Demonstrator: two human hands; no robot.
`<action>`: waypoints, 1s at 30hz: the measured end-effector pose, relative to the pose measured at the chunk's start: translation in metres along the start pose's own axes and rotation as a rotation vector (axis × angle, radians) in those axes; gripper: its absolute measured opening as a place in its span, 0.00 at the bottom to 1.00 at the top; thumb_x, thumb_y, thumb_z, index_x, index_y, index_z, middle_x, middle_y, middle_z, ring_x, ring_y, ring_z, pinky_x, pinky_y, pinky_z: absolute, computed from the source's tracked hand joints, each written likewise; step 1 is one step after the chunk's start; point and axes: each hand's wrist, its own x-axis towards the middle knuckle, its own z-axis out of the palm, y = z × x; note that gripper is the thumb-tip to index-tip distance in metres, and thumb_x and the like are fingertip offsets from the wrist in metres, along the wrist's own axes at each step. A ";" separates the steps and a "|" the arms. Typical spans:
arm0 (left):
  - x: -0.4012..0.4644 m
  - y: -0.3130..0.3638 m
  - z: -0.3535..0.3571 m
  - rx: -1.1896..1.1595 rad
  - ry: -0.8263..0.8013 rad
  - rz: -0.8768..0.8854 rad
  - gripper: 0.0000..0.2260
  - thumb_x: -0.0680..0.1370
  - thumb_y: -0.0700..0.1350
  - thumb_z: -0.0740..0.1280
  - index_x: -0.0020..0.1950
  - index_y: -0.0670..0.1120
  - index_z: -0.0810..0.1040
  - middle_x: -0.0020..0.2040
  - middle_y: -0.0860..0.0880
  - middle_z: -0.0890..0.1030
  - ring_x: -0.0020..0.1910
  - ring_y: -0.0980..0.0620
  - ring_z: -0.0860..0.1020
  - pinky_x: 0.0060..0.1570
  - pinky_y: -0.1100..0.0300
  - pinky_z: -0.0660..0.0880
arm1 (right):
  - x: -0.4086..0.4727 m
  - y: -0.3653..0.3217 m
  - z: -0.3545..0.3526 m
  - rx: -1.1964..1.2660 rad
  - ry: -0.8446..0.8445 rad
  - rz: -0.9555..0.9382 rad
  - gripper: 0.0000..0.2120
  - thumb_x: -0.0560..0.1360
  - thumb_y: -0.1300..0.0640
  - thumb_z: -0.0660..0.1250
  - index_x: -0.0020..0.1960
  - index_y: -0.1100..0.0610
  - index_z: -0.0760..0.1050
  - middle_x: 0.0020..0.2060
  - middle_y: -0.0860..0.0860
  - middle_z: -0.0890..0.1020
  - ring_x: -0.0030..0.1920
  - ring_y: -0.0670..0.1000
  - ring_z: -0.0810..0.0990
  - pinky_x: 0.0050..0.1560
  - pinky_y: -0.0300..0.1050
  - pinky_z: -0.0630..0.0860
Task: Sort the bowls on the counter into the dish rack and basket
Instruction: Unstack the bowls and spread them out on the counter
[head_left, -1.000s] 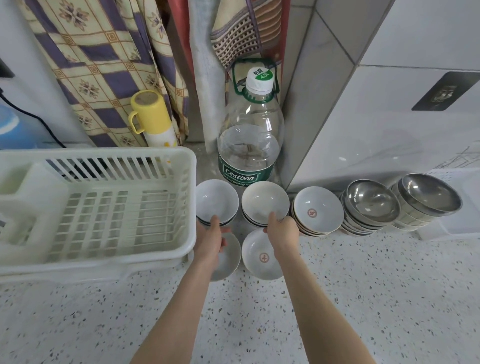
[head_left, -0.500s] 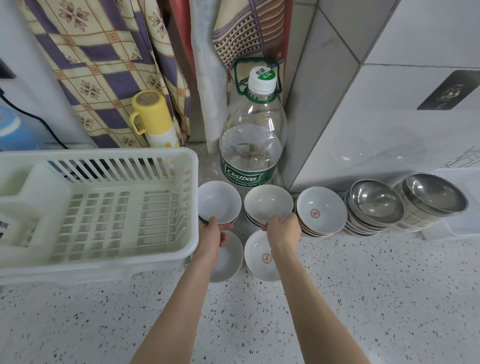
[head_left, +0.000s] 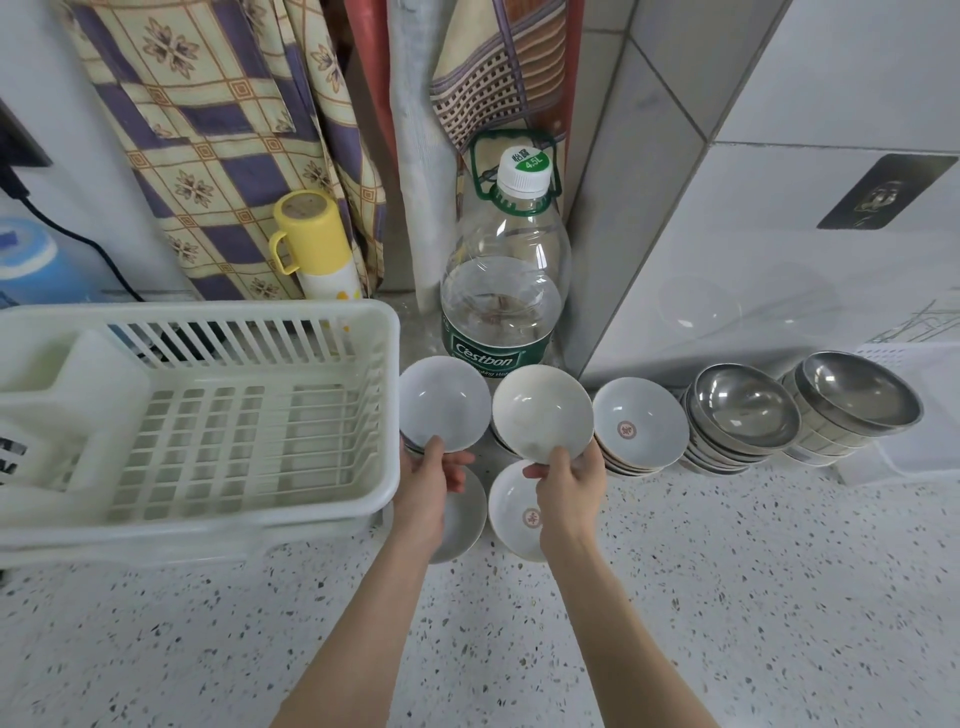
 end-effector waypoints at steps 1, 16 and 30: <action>-0.003 0.000 0.000 -0.020 -0.021 0.016 0.15 0.83 0.39 0.59 0.56 0.61 0.69 0.33 0.43 0.83 0.24 0.54 0.72 0.25 0.64 0.70 | -0.003 0.000 -0.003 0.031 0.005 0.000 0.19 0.75 0.64 0.56 0.64 0.54 0.73 0.44 0.58 0.83 0.30 0.44 0.80 0.30 0.39 0.73; -0.060 -0.011 -0.005 0.038 -0.200 0.202 0.27 0.82 0.37 0.59 0.73 0.65 0.62 0.34 0.42 0.82 0.26 0.51 0.73 0.25 0.61 0.69 | -0.047 -0.020 -0.064 0.271 -0.030 -0.029 0.12 0.77 0.64 0.60 0.56 0.53 0.76 0.31 0.59 0.77 0.23 0.43 0.70 0.26 0.35 0.66; -0.159 -0.062 -0.045 0.091 -0.082 0.127 0.28 0.83 0.39 0.60 0.66 0.75 0.64 0.37 0.36 0.83 0.25 0.52 0.73 0.25 0.60 0.71 | -0.092 0.001 -0.130 0.187 -0.118 0.062 0.16 0.79 0.65 0.59 0.63 0.54 0.74 0.29 0.60 0.76 0.21 0.44 0.69 0.22 0.34 0.64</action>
